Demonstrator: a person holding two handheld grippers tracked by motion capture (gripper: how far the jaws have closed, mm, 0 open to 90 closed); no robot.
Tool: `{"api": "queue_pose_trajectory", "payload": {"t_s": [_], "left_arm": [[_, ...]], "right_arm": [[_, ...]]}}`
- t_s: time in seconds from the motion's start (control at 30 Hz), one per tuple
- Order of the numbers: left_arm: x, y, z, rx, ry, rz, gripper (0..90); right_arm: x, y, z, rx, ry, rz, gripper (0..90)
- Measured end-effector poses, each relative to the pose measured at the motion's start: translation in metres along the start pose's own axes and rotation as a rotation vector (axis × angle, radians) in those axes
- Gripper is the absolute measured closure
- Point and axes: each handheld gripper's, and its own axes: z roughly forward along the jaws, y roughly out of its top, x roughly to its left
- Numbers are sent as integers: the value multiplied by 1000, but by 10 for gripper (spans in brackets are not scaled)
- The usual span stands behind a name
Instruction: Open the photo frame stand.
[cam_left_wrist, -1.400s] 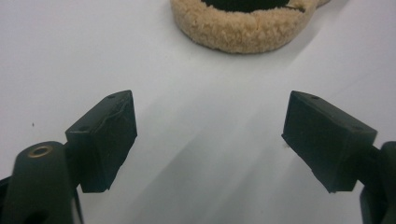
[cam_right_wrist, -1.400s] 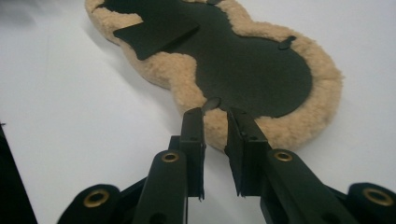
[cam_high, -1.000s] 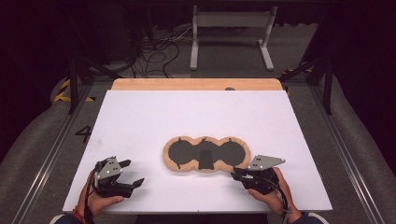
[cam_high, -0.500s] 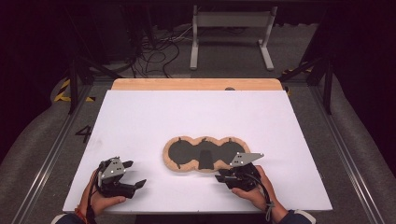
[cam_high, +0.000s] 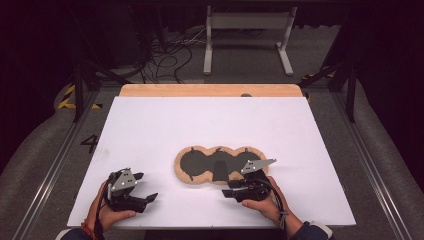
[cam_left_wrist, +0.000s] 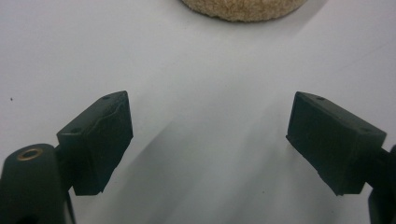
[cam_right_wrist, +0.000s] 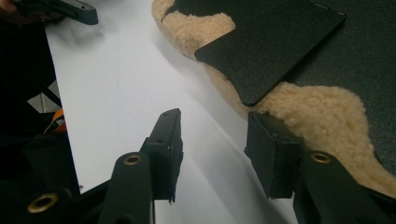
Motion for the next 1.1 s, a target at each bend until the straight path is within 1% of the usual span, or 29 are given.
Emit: {"api": "queue_pose_trajectory", "payload": {"t_s": [0.13,0.23,0.33,0.53,0.67,0.77,0.8,0.87,0.9,0.93,0.97,1.0,1.03,1.07,1.1], "left_arm": [[0,0,0,2,2,-1,146],[0,0,0,1,3,-1,145],[0,0,1,0,-2,-3,144],[-1,1,2,7,-7,-3,143],[-1,1,2,7,-13,-6,147],[-1,1,3,7,-20,-4,147],[-1,2,3,7,-21,-4,147],[-2,2,4,6,-24,-9,144],[-2,2,4,5,-27,-11,143],[-2,3,4,8,-27,-4,143],[-2,3,4,8,-24,-4,142],[-2,3,4,5,-26,-12,142],[-2,3,4,0,-32,-13,141],[-2,4,5,-5,-35,-24,142],[-1,5,6,-1,-37,-26,142]], "right_arm": [[1,1,-1,0,3,4,524],[2,2,-3,-6,-4,5,520],[1,2,-6,-20,-3,21,520],[2,3,-3,-16,-1,16,516],[0,4,-5,-33,6,37,516],[-3,5,-8,-68,16,86,523],[-4,6,-8,-72,18,111,522],[-7,8,-6,-71,37,152,521],[-8,8,-3,-66,60,173,520],[-8,9,-2,-72,73,190,515],[-8,10,-2,-75,79,197,502],[-9,10,-2,-82,84,210,495],[-10,11,-2,-92,95,238,488],[-11,11,-2,-99,103,255,485],[-12,11,-3,-104,116,291,482]]}}
